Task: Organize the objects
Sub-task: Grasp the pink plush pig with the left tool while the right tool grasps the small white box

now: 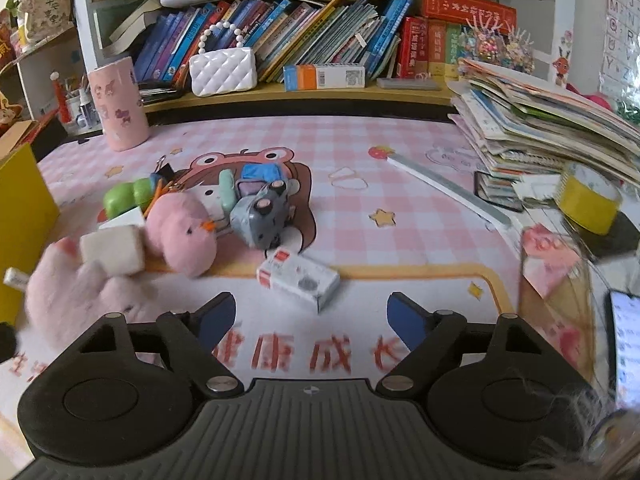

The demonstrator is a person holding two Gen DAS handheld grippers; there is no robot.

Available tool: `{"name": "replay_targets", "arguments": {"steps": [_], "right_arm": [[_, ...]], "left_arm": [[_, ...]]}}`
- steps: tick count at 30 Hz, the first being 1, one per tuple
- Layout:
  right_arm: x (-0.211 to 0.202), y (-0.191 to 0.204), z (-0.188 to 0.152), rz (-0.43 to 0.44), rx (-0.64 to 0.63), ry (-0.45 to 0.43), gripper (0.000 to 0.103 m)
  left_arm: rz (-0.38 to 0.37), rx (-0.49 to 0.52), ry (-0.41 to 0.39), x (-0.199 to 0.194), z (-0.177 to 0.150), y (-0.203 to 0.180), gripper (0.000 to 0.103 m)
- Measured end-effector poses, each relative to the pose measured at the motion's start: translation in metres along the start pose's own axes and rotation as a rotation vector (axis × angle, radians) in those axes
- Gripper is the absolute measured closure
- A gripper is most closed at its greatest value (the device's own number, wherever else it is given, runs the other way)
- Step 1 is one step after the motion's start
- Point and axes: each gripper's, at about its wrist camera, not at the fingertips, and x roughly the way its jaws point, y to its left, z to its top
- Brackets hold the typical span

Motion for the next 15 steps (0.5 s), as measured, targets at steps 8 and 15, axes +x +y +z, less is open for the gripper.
{"name": "replay_targets", "arguments": {"steps": [8, 15], "right_arm": [[0.050, 0.007, 0.012, 0.003, -0.005, 0.038, 0.022], [0.056, -0.001, 0.015, 0.039, -0.018, 0.041, 0.045]], "left_arm": [[-0.033, -0.048, 0.010, 0.005, 0.010, 0.005, 0.000], [-0.103, -0.051, 0.024, 0.017, 0.020, -0.008, 0.000]]}}
